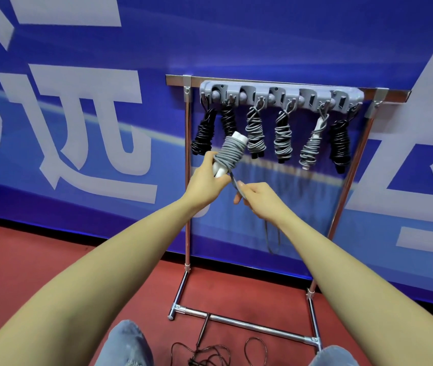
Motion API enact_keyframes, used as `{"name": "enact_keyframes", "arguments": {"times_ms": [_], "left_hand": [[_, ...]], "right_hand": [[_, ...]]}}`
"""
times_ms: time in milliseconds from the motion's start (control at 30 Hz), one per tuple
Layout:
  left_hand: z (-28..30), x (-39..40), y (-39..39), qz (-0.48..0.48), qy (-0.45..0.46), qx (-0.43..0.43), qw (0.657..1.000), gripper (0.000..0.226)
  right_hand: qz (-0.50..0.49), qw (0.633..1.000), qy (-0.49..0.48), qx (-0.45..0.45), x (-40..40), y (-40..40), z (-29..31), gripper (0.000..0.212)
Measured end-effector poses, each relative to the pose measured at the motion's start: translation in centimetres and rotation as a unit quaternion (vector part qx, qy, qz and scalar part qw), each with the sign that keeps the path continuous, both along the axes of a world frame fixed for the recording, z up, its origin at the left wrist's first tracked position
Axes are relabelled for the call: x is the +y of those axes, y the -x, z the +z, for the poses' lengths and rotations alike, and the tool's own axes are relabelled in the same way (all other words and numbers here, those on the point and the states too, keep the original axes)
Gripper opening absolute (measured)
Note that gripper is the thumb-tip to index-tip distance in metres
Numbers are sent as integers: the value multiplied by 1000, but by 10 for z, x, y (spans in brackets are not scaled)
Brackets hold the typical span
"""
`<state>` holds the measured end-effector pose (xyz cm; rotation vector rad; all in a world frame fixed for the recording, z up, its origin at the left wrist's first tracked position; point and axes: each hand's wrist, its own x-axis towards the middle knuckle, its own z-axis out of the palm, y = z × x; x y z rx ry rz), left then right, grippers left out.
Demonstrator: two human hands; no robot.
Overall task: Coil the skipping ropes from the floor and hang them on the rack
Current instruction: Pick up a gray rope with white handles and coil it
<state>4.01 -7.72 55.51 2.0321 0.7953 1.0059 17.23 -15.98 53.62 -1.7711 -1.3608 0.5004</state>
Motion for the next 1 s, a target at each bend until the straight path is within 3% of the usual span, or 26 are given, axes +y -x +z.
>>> {"name": "enact_keyframes", "arguments": {"times_ms": [133,267,467,567,667,767,867,967,1000], "left_hand": [[-5,10,0,75,-8,77,994,31],[-12,12,2,146,-51,215,964,36],[-18,15,2,205,-76,320,922,31],[-17,22,7,202,-189,407,871,24],[-18,22,13,152,-300,489,805,21],[-19,21,17,84,-394,516,756,18],[-12,16,19,-8,-512,482,711,21],[-14,18,16,27,-447,500,741,8],[-17,21,14,54,-419,503,754,15]], "right_hand": [[14,1000,12,13,-2,5,2,57],[51,993,35,-103,-4,14,6,47],[88,970,74,-213,-7,29,22,42],[109,949,75,-285,-9,30,31,31],[108,895,65,-428,-8,29,39,17],[82,861,44,-501,-6,24,39,22],[92,881,71,-458,-4,23,32,25],[81,929,67,-354,-2,18,29,23],[76,941,57,-325,-2,15,29,23]]}}
